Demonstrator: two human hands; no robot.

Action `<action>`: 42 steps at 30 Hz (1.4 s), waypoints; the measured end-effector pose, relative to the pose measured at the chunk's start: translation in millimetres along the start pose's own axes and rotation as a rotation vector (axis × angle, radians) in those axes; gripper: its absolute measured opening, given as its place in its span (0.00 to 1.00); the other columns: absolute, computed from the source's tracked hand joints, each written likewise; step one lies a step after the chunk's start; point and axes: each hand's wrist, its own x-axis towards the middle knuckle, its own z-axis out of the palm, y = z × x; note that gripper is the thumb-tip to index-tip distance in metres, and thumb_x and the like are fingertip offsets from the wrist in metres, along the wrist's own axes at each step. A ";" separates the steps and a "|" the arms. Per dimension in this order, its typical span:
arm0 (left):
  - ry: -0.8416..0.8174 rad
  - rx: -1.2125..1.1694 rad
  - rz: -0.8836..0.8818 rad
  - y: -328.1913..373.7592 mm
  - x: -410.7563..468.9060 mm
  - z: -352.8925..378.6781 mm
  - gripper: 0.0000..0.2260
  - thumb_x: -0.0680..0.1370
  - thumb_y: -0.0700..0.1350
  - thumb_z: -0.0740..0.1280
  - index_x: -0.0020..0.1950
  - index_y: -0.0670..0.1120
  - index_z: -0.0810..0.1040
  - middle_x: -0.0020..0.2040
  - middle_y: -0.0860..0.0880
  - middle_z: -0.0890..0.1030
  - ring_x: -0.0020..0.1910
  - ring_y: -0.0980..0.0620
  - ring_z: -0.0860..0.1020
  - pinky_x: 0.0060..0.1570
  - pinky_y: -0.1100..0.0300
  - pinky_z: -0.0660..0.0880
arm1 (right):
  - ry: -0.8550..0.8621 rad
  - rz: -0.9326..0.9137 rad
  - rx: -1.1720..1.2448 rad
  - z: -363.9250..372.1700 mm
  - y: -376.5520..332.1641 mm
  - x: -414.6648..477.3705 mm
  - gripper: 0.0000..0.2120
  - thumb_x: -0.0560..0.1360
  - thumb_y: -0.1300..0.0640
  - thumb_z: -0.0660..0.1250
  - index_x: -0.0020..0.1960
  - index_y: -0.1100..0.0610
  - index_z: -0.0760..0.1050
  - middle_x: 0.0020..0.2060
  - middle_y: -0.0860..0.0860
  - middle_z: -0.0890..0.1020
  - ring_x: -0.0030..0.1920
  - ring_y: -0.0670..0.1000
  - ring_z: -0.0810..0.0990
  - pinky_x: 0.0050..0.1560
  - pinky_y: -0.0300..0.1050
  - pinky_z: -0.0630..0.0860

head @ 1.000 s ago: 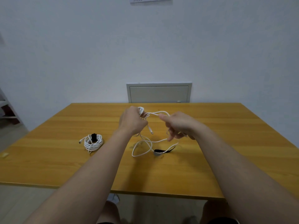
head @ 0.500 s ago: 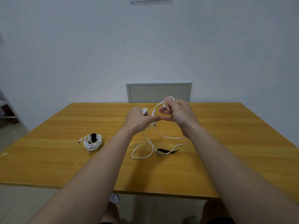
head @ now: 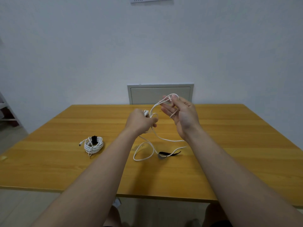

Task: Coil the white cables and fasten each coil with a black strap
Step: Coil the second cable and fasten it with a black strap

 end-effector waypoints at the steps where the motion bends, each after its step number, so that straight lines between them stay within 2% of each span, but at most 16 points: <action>1: 0.000 0.002 0.006 -0.1 0.9 0.1 0.13 0.75 0.52 0.75 0.33 0.46 0.86 0.34 0.50 0.86 0.29 0.53 0.77 0.32 0.60 0.73 | 0.002 0.003 0.037 -0.6 -0.1 -0.4 0.16 0.83 0.59 0.63 0.36 0.58 0.74 0.50 0.54 0.86 0.54 0.57 0.86 0.50 0.46 0.82; 4: 0.032 0.004 0.020 -0.5 4.4 -0.1 0.08 0.73 0.49 0.76 0.36 0.47 0.86 0.35 0.49 0.85 0.31 0.49 0.78 0.33 0.55 0.75 | 0.072 -0.031 -0.113 -2.6 2.0 2.3 0.15 0.82 0.58 0.65 0.38 0.56 0.82 0.46 0.50 0.87 0.52 0.54 0.87 0.39 0.40 0.74; 7: 0.019 -0.036 0.005 -2.6 6.9 1.5 0.07 0.75 0.49 0.76 0.39 0.47 0.86 0.36 0.49 0.85 0.29 0.51 0.77 0.32 0.57 0.74 | 0.113 -0.086 -0.288 -3.5 5.9 4.4 0.11 0.82 0.57 0.66 0.46 0.53 0.85 0.44 0.46 0.88 0.49 0.51 0.86 0.38 0.39 0.69; 10: 0.016 -0.090 0.012 -2.0 5.7 3.2 0.09 0.73 0.53 0.78 0.41 0.47 0.86 0.34 0.50 0.84 0.27 0.54 0.76 0.32 0.60 0.71 | 0.136 -0.086 -0.425 -3.3 10.3 8.0 0.08 0.83 0.55 0.64 0.54 0.50 0.83 0.43 0.42 0.85 0.52 0.51 0.85 0.44 0.41 0.73; 13: 0.034 -0.112 0.054 -1.3 3.7 2.9 0.13 0.69 0.57 0.80 0.44 0.49 0.87 0.36 0.52 0.85 0.33 0.55 0.81 0.31 0.61 0.73 | 0.243 0.019 -0.504 -6.3 12.8 12.6 0.08 0.83 0.54 0.61 0.59 0.53 0.75 0.40 0.46 0.81 0.51 0.56 0.86 0.45 0.48 0.76; 17: 0.089 -0.214 0.052 -3.2 5.7 -2.1 0.05 0.71 0.50 0.78 0.43 0.51 0.88 0.41 0.53 0.87 0.37 0.53 0.81 0.42 0.55 0.80 | 0.373 0.216 -0.608 -28.4 17.0 21.6 0.21 0.81 0.53 0.60 0.71 0.59 0.62 0.38 0.54 0.83 0.44 0.57 0.85 0.46 0.53 0.77; 20: 0.129 -0.323 0.051 -2.0 6.7 -8.5 0.05 0.70 0.44 0.77 0.44 0.50 0.88 0.45 0.52 0.87 0.31 0.54 0.76 0.37 0.59 0.75 | 0.452 0.294 -0.686 -52.3 19.0 27.4 0.29 0.77 0.57 0.62 0.75 0.63 0.61 0.46 0.57 0.85 0.45 0.55 0.83 0.39 0.46 0.73; 22: 0.112 -0.335 0.078 0.1 6.9 -11.9 0.09 0.70 0.44 0.77 0.49 0.47 0.87 0.50 0.53 0.86 0.27 0.59 0.75 0.35 0.62 0.74 | 0.466 0.329 -0.743 -69.6 22.0 30.7 0.29 0.74 0.57 0.62 0.73 0.66 0.65 0.53 0.59 0.83 0.51 0.59 0.84 0.42 0.46 0.75; 24: 0.077 -0.332 0.118 2.8 6.3 -14.0 0.12 0.72 0.43 0.76 0.55 0.45 0.86 0.52 0.51 0.86 0.26 0.61 0.74 0.33 0.66 0.74 | 0.420 0.363 -0.818 -91.8 32.8 39.4 0.24 0.69 0.54 0.64 0.60 0.67 0.76 0.50 0.62 0.84 0.52 0.64 0.85 0.49 0.55 0.82; 26: 0.024 -0.325 0.174 6.1 4.5 -15.2 0.15 0.74 0.41 0.75 0.60 0.44 0.84 0.50 0.47 0.87 0.27 0.62 0.75 0.33 0.69 0.74 | 0.402 0.348 -0.905 -94.7 33.2 36.1 0.20 0.64 0.49 0.66 0.47 0.64 0.80 0.43 0.61 0.86 0.48 0.64 0.85 0.51 0.60 0.83; 28: -0.022 -0.316 0.221 10.6 1.5 -15.6 0.16 0.75 0.38 0.73 0.63 0.43 0.82 0.48 0.47 0.87 0.30 0.63 0.76 0.36 0.68 0.75 | 0.382 0.252 -1.025 -81.7 23.6 23.9 0.18 0.67 0.51 0.67 0.49 0.63 0.82 0.44 0.59 0.87 0.48 0.62 0.85 0.51 0.55 0.82; 30: -0.050 -0.319 0.257 15.0 -1.3 -16.7 0.15 0.76 0.36 0.71 0.62 0.43 0.83 0.47 0.48 0.88 0.36 0.62 0.80 0.39 0.63 0.76 | 0.297 0.112 -1.104 -68.2 17.9 16.6 0.14 0.71 0.58 0.68 0.54 0.59 0.84 0.49 0.54 0.87 0.52 0.56 0.84 0.56 0.50 0.80; 33: -0.056 -0.322 0.326 19.0 -3.5 -18.8 0.13 0.75 0.37 0.72 0.59 0.45 0.84 0.46 0.50 0.87 0.48 0.53 0.84 0.43 0.60 0.73 | -0.061 -0.047 -1.170 -51.9 16.9 9.9 0.27 0.69 0.69 0.64 0.65 0.51 0.79 0.59 0.48 0.83 0.61 0.48 0.80 0.63 0.47 0.76; 36: -0.051 -0.348 0.412 22.9 -6.2 -22.2 0.16 0.76 0.38 0.73 0.62 0.48 0.84 0.41 0.50 0.83 0.40 0.47 0.77 0.43 0.57 0.71 | -0.365 -0.019 -1.231 -41.8 21.1 9.4 0.34 0.70 0.73 0.62 0.72 0.48 0.73 0.68 0.46 0.78 0.66 0.47 0.77 0.64 0.48 0.76; 39: -0.029 -0.385 0.469 29.2 -8.5 -27.8 0.17 0.76 0.35 0.72 0.65 0.45 0.83 0.39 0.49 0.80 0.37 0.48 0.73 0.41 0.56 0.71 | -0.476 0.109 -1.167 -37.1 27.6 9.4 0.28 0.75 0.68 0.69 0.72 0.49 0.71 0.62 0.48 0.80 0.60 0.49 0.81 0.59 0.50 0.79; 42: -0.003 -0.408 0.508 33.6 -9.7 -35.4 0.17 0.76 0.35 0.72 0.65 0.44 0.82 0.39 0.49 0.79 0.36 0.50 0.72 0.39 0.58 0.70 | -0.477 0.076 -1.171 -36.7 32.5 10.4 0.17 0.78 0.59 0.72 0.65 0.50 0.77 0.52 0.45 0.83 0.51 0.48 0.83 0.55 0.49 0.79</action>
